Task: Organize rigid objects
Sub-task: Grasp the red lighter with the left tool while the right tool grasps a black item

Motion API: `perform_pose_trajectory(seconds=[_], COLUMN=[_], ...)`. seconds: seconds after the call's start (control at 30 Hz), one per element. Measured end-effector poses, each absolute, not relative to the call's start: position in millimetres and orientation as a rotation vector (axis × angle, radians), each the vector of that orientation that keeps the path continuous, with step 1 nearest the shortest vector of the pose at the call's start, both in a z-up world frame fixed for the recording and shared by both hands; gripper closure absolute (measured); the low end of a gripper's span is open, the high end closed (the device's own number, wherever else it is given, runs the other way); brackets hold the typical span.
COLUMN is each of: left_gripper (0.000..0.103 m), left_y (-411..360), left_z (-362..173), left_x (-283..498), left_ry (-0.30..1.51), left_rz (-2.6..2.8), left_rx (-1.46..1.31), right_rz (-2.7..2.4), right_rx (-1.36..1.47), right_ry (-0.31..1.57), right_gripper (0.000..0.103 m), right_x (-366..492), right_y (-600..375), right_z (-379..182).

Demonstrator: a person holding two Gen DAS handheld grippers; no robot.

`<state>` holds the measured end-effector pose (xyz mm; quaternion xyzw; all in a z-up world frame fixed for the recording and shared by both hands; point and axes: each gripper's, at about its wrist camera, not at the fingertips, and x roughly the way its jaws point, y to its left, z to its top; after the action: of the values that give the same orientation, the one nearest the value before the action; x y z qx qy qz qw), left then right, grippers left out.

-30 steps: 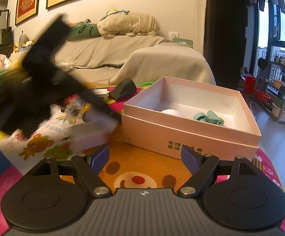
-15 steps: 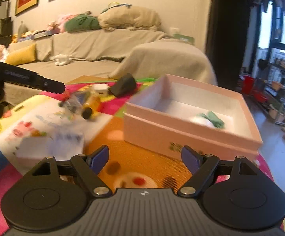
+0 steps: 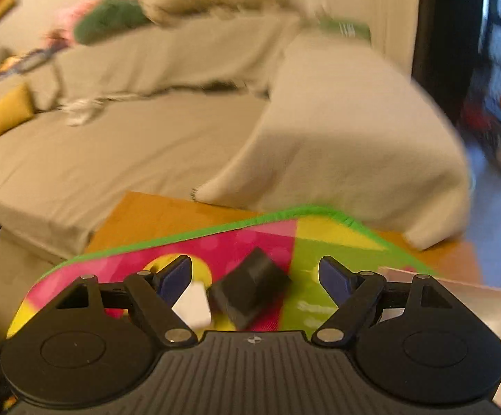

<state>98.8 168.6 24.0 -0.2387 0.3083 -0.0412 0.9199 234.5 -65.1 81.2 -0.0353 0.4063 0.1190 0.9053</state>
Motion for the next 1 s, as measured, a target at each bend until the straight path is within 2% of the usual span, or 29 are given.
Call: perform_pose_trajectory(seconds=[0.2,0.23,0.27,0.4,0.7,0.77,1.0], left_gripper=[0.083,0.083,0.083,0.081,0.082,0.082,0.080], left_y=[173,174,176,182,158,148,123], left_z=[-1,-3,-5,-10,-12,-10,-6], left_x=[117,119,121,121,67,48,9], left_ry=[0.656,0.650,0.653,0.666,0.724,0.732,0.760], left_rz=[-0.122,-0.136,-0.150,-0.216,-0.404,-0.425,-0.431], left_rx=[-0.521,-0.538,-0.556,-0.605,-0.555,-0.529,-0.499], right_rz=[0.092,0.099,0.118,0.221,0.407,0.448,0.536], right_rx=[-0.077,-0.082,-0.082,-0.136,-0.264,-0.307,-0.468], right_ry=[0.953,0.969,0.988,1.024,1.032,1.043,0.990], right_gripper=[0.022,0.025,0.033,0.040,0.052,0.063,0.067], right_x=[289,292,296,292,209,182,90], right_y=[-42,-38,-33,-12,-24,-25,-36], right_z=[32,27,24,19,27,27,37])
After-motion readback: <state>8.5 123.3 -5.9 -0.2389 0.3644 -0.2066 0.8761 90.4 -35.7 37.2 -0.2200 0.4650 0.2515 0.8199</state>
